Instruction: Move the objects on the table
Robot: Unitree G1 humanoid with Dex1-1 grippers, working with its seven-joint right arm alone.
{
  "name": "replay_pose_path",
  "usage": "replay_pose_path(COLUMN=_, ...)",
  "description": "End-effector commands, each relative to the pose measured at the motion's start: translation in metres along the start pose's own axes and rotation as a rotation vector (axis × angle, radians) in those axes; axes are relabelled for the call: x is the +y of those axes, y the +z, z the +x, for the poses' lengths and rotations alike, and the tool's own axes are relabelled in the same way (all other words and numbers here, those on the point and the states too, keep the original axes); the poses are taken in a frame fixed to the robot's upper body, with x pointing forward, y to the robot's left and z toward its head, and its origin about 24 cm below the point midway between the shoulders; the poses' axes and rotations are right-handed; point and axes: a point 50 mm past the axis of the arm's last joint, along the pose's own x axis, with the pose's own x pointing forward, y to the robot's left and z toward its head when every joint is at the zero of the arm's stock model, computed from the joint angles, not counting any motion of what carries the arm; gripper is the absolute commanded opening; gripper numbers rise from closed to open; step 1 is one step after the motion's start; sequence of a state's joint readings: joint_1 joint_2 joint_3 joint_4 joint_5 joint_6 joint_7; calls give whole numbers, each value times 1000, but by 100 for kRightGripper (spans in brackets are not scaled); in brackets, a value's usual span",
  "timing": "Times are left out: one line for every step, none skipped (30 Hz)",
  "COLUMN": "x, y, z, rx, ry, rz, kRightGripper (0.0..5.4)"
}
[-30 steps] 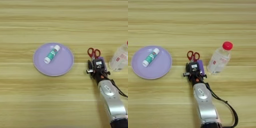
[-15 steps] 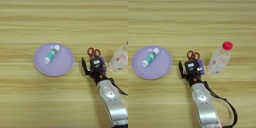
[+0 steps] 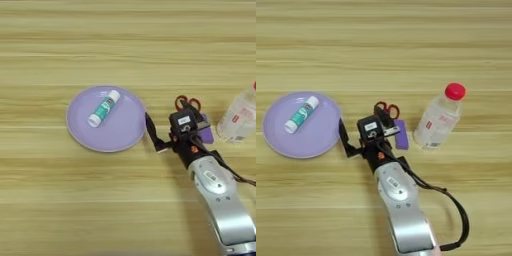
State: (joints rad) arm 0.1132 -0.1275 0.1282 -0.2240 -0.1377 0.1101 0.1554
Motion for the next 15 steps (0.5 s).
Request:
replay_pose_path(x=3, y=29, z=15, rx=-123, ry=29, rz=-18, kRightGripper=539)
replay_pose_path(x=4, y=29, z=17, rx=-119, ry=38, rz=-18, kRightGripper=539)
replay_pose_path(x=6, y=29, z=18, rx=-116, ry=47, rz=-19, kRightGripper=539)
replay_pose_path(x=8, y=30, z=19, rx=-112, ry=55, rz=-20, kRightGripper=539)
replay_pose_path(x=9, y=29, z=20, rx=-106, ry=63, rz=-20, kRightGripper=539)
replay_pose_path(x=11, y=29, z=21, rx=-102, ry=73, rz=-16, kRightGripper=539)
replay_pose_path(x=12, y=29, z=22, rx=-97, ry=80, rz=-14, kRightGripper=539)
replay_pose_path(x=13, y=29, z=23, rx=-94, ry=88, rz=-16, kRightGripper=539)
replay_pose_path(x=15, y=30, z=23, rx=-91, ry=96, rz=-15, kRightGripper=539)
replay_pose_path(x=16, y=29, z=24, rx=-87, ry=105, rz=-13, kRightGripper=539)
replay_pose_path(x=17, y=29, z=25, rx=-81, ry=113, rz=-11, kRightGripper=539)
replay_pose_path(x=19, y=29, z=26, rx=-75, ry=118, rz=-10, kRightGripper=539)
replay_pose_path(x=20, y=28, z=27, rx=-64, ry=126, rz=-7, kRightGripper=539)
replay_pose_path(x=22, y=27, z=28, rx=-59, ry=133, rz=-2, kRightGripper=539)
replay_pose_path(x=23, y=27, z=28, rx=-55, ry=138, rz=0, kRightGripper=539)
